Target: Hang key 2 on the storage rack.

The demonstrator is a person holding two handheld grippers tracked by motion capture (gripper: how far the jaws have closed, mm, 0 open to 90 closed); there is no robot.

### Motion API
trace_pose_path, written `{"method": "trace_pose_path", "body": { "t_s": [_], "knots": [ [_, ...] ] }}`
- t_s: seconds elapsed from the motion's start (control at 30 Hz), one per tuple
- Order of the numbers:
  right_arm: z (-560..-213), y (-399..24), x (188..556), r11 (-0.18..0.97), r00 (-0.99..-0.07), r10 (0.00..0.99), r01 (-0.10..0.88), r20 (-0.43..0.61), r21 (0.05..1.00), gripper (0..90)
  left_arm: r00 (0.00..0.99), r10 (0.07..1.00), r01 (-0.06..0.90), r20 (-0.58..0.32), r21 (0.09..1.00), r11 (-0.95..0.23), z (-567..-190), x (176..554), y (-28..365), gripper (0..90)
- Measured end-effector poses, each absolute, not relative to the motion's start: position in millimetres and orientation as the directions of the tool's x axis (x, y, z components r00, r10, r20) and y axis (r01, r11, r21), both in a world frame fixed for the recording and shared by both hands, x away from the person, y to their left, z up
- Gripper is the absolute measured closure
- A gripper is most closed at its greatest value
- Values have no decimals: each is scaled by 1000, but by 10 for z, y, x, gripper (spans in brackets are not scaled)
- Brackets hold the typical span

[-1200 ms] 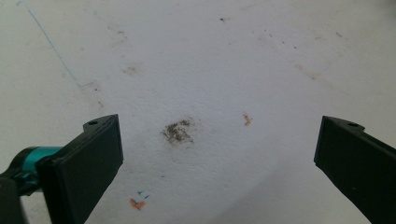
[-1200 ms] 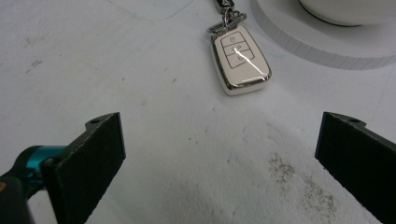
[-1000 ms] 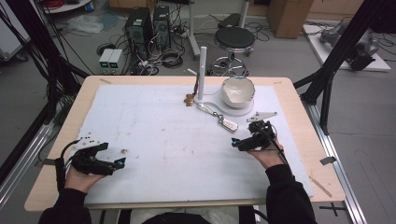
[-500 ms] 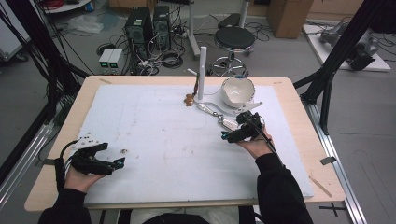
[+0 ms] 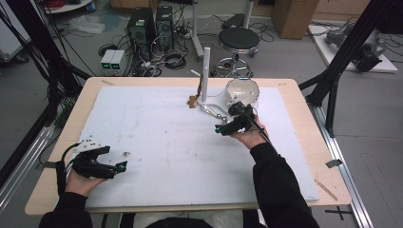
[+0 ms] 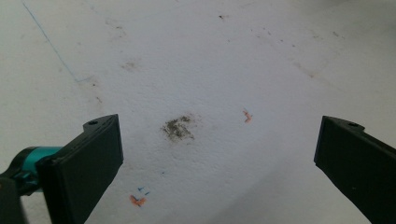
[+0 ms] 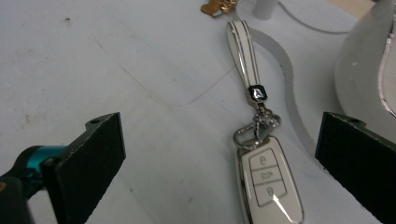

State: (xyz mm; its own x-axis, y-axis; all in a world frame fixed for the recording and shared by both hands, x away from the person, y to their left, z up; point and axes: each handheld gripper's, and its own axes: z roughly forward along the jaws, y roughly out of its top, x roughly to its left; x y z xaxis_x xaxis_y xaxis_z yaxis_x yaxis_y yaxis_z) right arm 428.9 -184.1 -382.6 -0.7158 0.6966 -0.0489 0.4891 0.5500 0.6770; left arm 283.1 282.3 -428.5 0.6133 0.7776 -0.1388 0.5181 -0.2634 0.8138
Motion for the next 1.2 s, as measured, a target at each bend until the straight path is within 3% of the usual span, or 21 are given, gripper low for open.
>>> {"method": "trace_pose_path", "body": {
  "t_s": [0.83,1.2],
  "knots": [
    [-3903,-1318,4823,646,-772,632,474,-71,598,34,620,765,540,-176,802,-253,-4298,2819,2810,17],
    [-4094,-1377,5018,604,-749,663,532,-4,593,51,624,761,548,-178,794,-264,-4307,2826,2791,17]
  ]
}}
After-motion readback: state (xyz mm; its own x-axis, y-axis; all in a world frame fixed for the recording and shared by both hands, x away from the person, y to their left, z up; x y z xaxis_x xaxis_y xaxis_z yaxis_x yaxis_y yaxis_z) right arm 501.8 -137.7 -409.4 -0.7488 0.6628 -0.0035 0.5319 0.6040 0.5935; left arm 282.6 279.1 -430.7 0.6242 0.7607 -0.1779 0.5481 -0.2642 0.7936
